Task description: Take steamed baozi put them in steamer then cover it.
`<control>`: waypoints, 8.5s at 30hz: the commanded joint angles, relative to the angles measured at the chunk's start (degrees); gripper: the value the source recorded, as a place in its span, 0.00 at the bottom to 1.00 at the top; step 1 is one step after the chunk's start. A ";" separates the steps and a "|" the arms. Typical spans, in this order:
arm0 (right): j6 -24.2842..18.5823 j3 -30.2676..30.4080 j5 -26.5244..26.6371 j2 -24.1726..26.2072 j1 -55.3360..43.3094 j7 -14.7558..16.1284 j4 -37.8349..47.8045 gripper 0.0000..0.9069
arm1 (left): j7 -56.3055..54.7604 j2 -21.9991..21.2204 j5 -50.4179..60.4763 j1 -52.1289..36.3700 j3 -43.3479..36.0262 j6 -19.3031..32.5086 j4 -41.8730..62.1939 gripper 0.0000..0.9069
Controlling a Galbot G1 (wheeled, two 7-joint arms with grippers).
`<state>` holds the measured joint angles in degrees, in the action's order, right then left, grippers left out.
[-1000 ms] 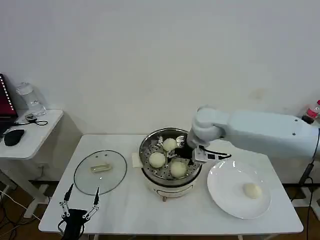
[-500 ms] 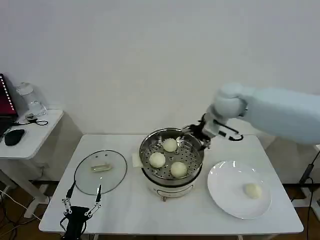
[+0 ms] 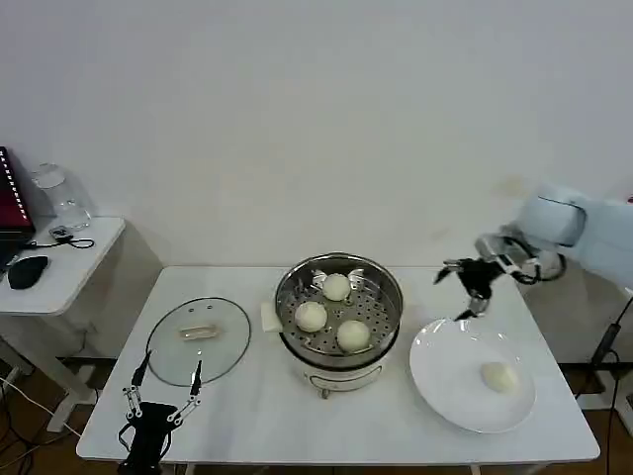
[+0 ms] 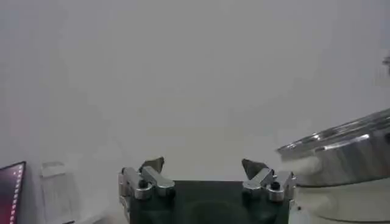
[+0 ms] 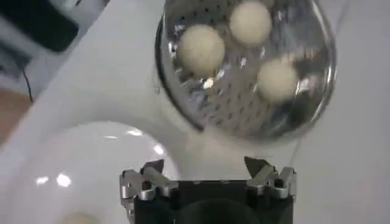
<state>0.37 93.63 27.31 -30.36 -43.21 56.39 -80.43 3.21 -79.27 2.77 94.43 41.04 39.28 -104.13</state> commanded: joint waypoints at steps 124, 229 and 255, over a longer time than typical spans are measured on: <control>8.89 -1.60 7.71 -25.04 2.88 -6.32 4.78 0.71 | 0.10 0.47 -0.72 0.32 0.50 1.14 3.11 1.00; -28.17 -141.41 5.37 -38.14 147.40 -56.67 -34.79 1.00 | -30.30 11.53 49.33 -21.74 -1.76 -2.43 29.67 1.00; -27.22 -141.29 4.16 -39.32 147.97 -56.54 -37.06 1.00 | -26.31 12.90 58.05 -26.66 -13.01 -24.51 28.55 1.00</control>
<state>-26.86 -47.47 31.71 -69.34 104.41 -0.19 -117.16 -24.50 -66.54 57.87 69.49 31.63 21.66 -75.75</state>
